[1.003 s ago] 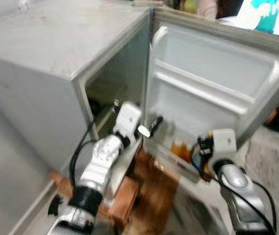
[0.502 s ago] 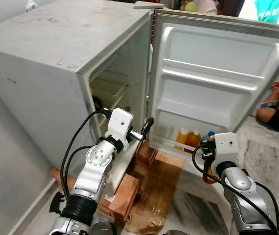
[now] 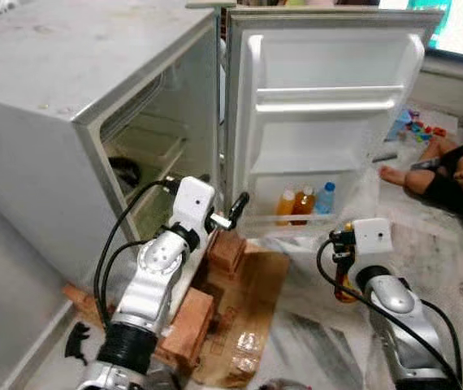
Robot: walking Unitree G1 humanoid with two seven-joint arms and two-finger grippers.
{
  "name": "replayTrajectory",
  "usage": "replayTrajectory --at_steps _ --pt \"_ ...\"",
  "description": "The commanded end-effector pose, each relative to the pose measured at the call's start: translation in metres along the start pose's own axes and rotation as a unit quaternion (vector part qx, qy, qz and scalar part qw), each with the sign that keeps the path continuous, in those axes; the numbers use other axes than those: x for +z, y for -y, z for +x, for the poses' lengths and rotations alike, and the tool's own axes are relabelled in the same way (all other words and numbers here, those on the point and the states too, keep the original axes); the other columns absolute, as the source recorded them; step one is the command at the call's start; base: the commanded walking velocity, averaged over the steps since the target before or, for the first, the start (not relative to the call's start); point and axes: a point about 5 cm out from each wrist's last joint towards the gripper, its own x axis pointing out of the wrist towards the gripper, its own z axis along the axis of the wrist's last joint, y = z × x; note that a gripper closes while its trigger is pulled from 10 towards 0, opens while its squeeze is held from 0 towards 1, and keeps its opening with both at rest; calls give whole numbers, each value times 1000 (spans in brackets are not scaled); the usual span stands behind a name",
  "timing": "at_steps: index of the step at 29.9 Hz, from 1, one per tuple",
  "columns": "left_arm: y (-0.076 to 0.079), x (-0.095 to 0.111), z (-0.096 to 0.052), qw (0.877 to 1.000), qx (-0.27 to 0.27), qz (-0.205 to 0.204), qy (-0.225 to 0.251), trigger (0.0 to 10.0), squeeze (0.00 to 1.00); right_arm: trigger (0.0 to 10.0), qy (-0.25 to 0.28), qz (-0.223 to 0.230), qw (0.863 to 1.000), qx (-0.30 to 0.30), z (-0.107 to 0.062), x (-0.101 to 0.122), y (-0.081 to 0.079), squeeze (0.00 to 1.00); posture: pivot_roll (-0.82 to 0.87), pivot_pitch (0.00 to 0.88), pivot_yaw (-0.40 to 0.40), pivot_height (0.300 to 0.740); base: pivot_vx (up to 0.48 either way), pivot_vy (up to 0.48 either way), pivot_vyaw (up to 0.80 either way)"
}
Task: Restocking fridge
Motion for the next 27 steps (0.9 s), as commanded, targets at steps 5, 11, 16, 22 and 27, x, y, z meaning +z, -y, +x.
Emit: replayTrajectory --at_steps 5,11,16,22,27 --pt "-11 1 -2 1000 20 13 -6 10000 0 10000 18 -2 1000 11 2 9 -4 0 -10 0 -24 740 0 0 0" --pt "-10 1 -3 1000 23 15 -8 10000 0 10000 19 -4 1000 14 3 9 -4 0 -10 0 -24 740 -49 0 0" --pt "-10 1 -3 1000 23 14 -10 10000 0 10000 19 -5 1000 14 3 9 -4 0 -12 0 -24 740 -295 0 0" --pt "-10 1 -2 1000 21 14 -11 10000 0 10000 19 -5 1000 14 3 9 -5 0 -14 0 -24 740 -263 0 0" --pt "-10 2 -2 1000 19 17 -8 10000 0 10000 20 -6 1000 14 3 10 -5 0 -14 0 -26 740 -50 0 0"
